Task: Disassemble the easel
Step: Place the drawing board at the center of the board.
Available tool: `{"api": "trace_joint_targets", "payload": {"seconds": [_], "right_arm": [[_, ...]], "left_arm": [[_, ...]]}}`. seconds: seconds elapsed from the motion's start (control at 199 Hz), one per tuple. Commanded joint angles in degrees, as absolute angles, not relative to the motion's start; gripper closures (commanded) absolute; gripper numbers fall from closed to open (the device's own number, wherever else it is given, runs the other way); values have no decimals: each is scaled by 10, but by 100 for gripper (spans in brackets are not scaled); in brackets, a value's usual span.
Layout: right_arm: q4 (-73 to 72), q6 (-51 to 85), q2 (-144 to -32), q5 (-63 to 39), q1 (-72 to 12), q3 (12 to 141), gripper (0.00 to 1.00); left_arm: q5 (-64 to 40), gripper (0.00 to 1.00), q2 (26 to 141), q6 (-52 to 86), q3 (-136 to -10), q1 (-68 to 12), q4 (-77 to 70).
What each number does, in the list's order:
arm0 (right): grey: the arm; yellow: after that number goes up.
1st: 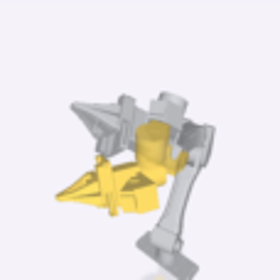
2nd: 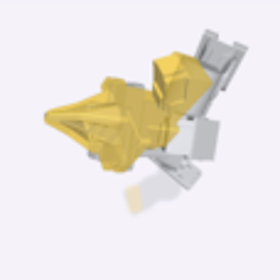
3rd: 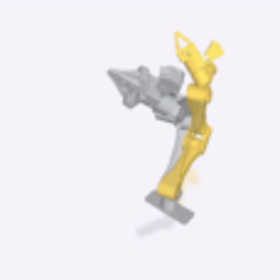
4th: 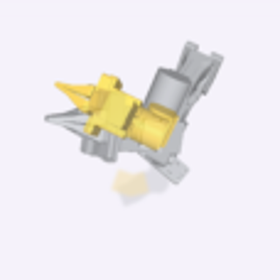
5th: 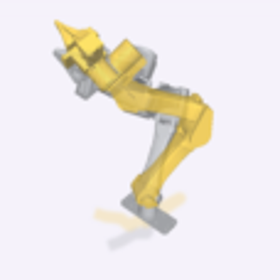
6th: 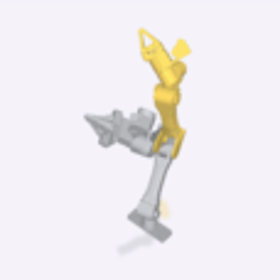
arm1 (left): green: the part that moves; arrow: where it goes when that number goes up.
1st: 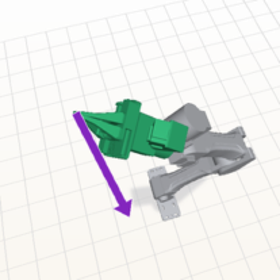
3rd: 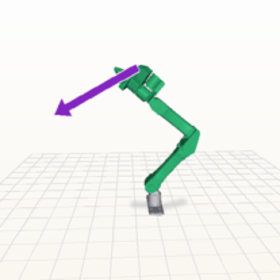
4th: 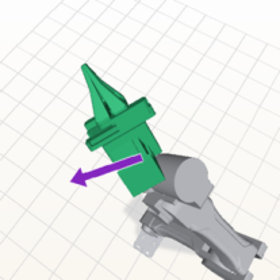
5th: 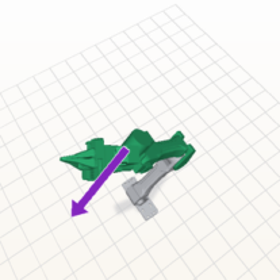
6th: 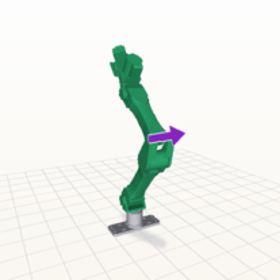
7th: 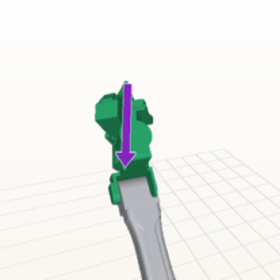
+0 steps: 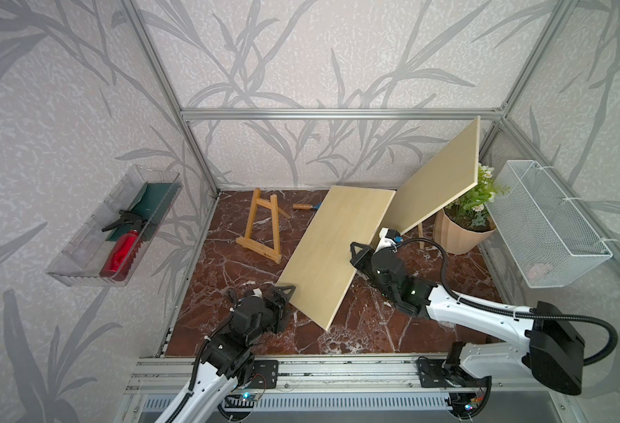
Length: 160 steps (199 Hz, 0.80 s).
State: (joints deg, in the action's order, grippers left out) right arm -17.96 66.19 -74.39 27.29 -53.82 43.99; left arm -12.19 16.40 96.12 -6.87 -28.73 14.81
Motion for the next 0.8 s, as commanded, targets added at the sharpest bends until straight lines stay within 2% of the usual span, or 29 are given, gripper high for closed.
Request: {"api": "trace_joint_targets", "payload": {"seconds": [0.0, 0.271, 0.637, 0.798], "right_arm": [[-311, 669, -735, 309, -537, 467, 100], [-308, 708, -747, 288, -535, 458, 100], [-307, 755, -735, 262, -528, 406, 100], [-317, 765, -734, 248, -524, 391, 100]], "left_arm": [[-133, 11, 186, 991, -57, -293, 87], [-112, 16, 247, 1022, 8, -299, -132], [-77, 35, 253, 1026, 12, -299, -170], [-53, 44, 211, 1022, 16, -299, -202]]}}
